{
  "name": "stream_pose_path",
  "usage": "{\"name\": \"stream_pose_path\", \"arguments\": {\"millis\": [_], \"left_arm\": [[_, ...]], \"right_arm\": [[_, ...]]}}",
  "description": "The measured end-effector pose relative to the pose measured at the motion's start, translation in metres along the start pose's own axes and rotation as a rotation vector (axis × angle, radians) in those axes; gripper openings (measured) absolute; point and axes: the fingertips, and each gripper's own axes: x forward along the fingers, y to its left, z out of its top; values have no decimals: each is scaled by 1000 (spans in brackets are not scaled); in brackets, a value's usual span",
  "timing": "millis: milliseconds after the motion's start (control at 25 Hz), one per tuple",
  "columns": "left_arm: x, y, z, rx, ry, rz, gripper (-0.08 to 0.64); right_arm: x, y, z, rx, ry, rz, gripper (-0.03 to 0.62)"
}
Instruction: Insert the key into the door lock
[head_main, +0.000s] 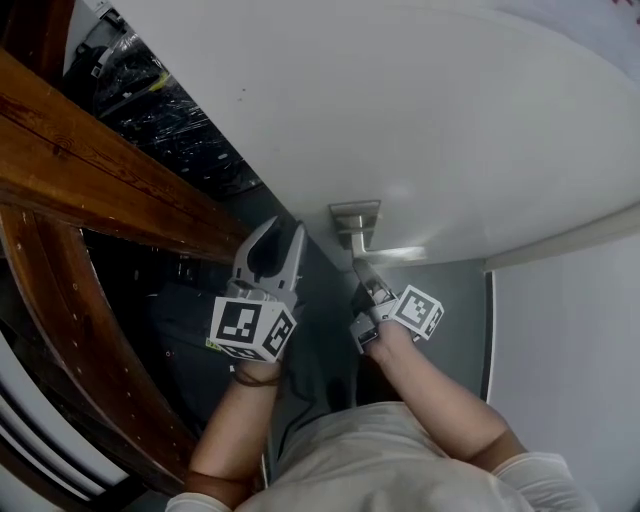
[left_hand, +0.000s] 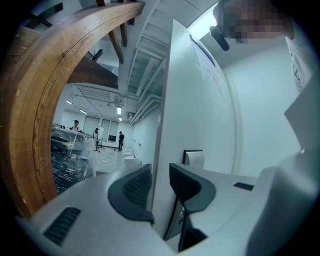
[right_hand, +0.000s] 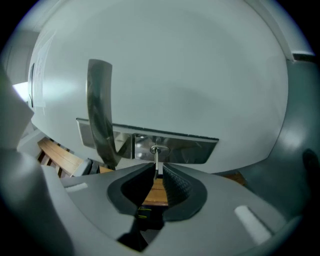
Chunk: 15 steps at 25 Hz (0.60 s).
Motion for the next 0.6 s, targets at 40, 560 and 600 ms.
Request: {"name": "stream_pose_path", "arguments": {"millis": [40, 560, 600], "left_arm": [[-6, 1, -2, -1, 7, 7, 112], [-126, -35, 18, 14, 13, 12, 9], [-138, -41, 24, 21, 5, 6, 8]], "right_arm": [[-4, 1, -4, -23, 18, -6, 32], [-86, 124, -72, -616, 185, 80, 2], [-94, 140, -78, -685, 181, 98, 2]]}}
